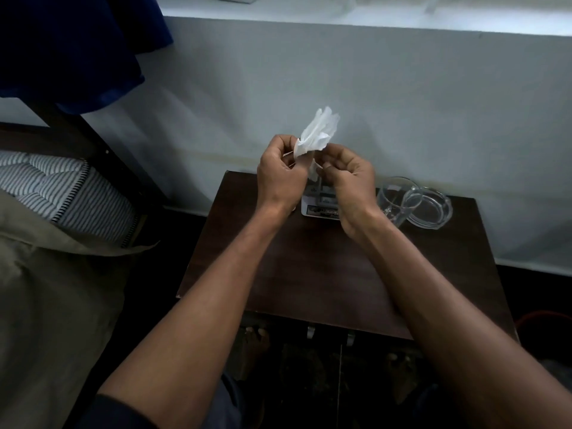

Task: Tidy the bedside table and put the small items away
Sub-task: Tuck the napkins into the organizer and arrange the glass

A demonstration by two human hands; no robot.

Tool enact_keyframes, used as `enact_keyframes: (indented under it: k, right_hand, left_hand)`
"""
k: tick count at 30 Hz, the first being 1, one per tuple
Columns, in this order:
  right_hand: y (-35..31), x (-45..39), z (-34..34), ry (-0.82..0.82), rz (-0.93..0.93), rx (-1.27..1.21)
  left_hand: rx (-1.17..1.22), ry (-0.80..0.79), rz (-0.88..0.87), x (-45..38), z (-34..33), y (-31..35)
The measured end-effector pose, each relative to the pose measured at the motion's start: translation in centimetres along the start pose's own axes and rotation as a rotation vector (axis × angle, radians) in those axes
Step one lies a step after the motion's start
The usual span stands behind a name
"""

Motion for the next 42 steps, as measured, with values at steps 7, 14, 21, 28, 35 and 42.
enact_keyframes:
  k: [7,14,21,28,35,42]
  right_hand:
    - [0.5,0.1,0.1,-0.045,-0.078,0.052]
    - [0.4,-0.1,-0.2,-0.044,-0.154,0.008]
    - [0.1,-0.2,0.6,0.062,-0.096,0.206]
    - [0.1,-0.2,0.8,0.007,-0.017,0.24]
    - [0.1,0.0,0.7,-0.004,-0.043,0.181]
    - [-0.1,0.0,0.9,0.0,-0.082,0.225]
  left_hand:
    - [0.03,-0.038,0.157,0.4,0.1,-0.2]
    - [-0.023,-0.089,0.224,0.5,0.0,-0.2]
    - [-0.081,-0.164,0.238,0.5,-0.4,0.0]
    - [-0.122,-0.273,0.249,0.2,-0.2,-0.2]
    - [-0.272,-0.375,0.1,0.2,0.0,-1.0]
    - [-0.453,-0.401,-0.015,0.5,0.1,-1.0]
Point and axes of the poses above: each hand's wrist, its own x-axis away from the middle knuckle, its own z-axis out of the back of the hand, y = z × x, the point moved 1 cm from there along -x, towards the middle knuckle, and after that the axes turned 10 degrees about -z, right-handed, at the moved point
